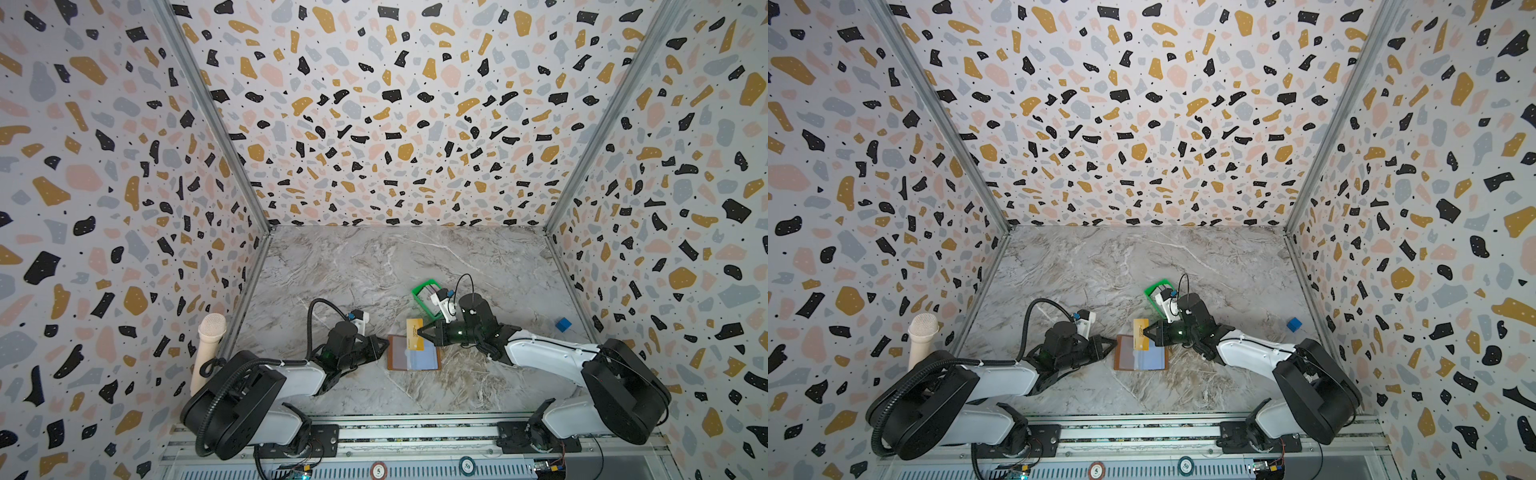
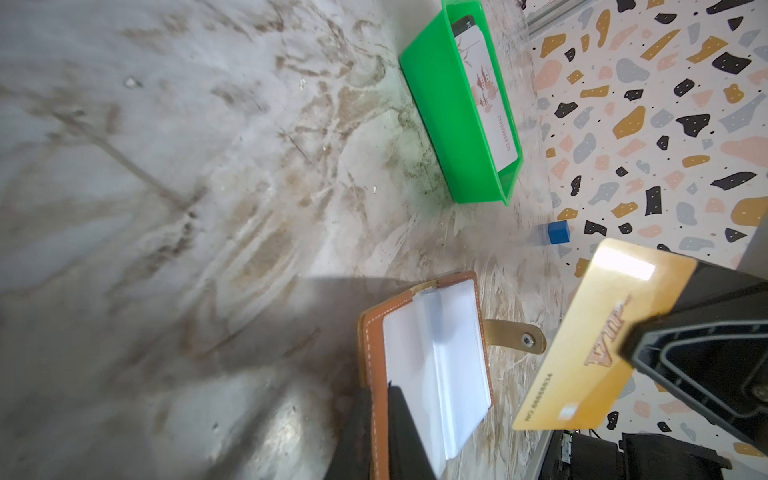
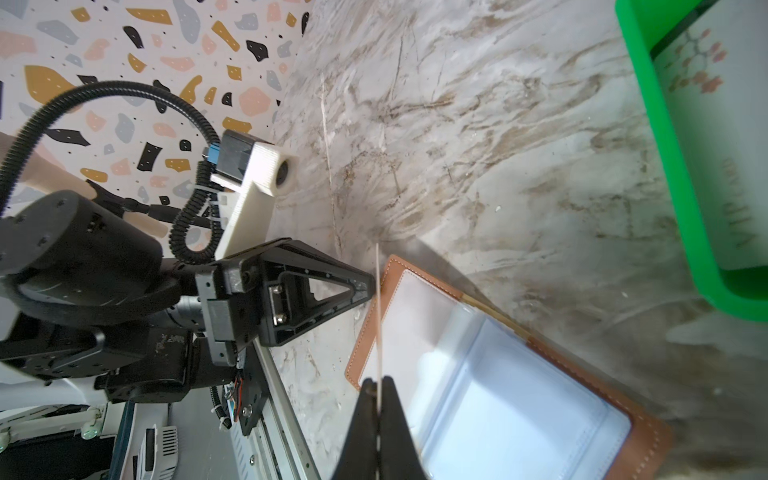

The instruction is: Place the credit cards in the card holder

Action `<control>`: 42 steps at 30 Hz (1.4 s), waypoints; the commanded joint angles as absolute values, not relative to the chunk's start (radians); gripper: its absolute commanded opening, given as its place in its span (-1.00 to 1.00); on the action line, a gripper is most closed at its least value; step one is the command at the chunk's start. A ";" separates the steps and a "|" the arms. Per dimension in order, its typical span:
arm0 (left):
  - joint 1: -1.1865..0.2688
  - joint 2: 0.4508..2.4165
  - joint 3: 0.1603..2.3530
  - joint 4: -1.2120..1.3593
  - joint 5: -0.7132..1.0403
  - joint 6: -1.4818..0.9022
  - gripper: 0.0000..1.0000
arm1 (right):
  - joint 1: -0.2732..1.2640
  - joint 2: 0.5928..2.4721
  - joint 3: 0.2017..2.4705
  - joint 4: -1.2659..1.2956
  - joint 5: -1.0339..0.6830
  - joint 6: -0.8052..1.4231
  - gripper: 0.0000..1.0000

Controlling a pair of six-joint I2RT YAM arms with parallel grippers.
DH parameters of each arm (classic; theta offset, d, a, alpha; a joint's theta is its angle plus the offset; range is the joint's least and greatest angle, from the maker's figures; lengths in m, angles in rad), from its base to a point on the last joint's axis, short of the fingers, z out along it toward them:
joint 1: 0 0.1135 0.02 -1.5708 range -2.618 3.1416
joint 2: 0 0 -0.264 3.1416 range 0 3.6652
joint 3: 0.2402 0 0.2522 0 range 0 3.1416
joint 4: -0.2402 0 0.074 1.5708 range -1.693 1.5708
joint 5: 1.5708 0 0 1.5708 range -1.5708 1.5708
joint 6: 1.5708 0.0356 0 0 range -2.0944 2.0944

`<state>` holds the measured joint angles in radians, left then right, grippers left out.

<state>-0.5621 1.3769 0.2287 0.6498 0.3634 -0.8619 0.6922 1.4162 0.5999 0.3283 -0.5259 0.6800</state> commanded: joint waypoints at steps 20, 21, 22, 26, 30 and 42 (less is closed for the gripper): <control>-0.586 1.400 0.203 0.626 0.359 -0.825 -0.86 | 0.695 1.457 0.570 0.305 -0.452 0.654 -1.00; -0.586 1.397 0.202 0.624 0.365 -0.828 -0.88 | 0.695 1.458 0.569 0.303 -0.452 0.653 -1.00; -0.586 1.385 0.200 0.624 0.368 -0.831 -0.87 | 0.695 1.454 0.568 0.303 -0.453 0.653 -1.00; -0.586 1.270 0.189 0.605 0.380 -0.842 -0.53 | 0.695 1.424 0.575 0.273 -0.444 0.641 -1.00; -0.586 1.187 0.210 0.535 0.380 -0.839 -0.45 | 0.695 1.391 0.581 0.258 -0.452 0.640 -1.00; -0.658 1.313 0.267 0.592 0.402 -0.863 -0.82 | 0.695 1.379 0.574 0.249 -0.469 0.624 -1.00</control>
<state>-0.6498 1.2800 0.2523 0.5854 0.3950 -0.8890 0.6922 1.3911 0.5747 0.2607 -0.4599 0.6437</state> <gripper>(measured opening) 0.098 0.047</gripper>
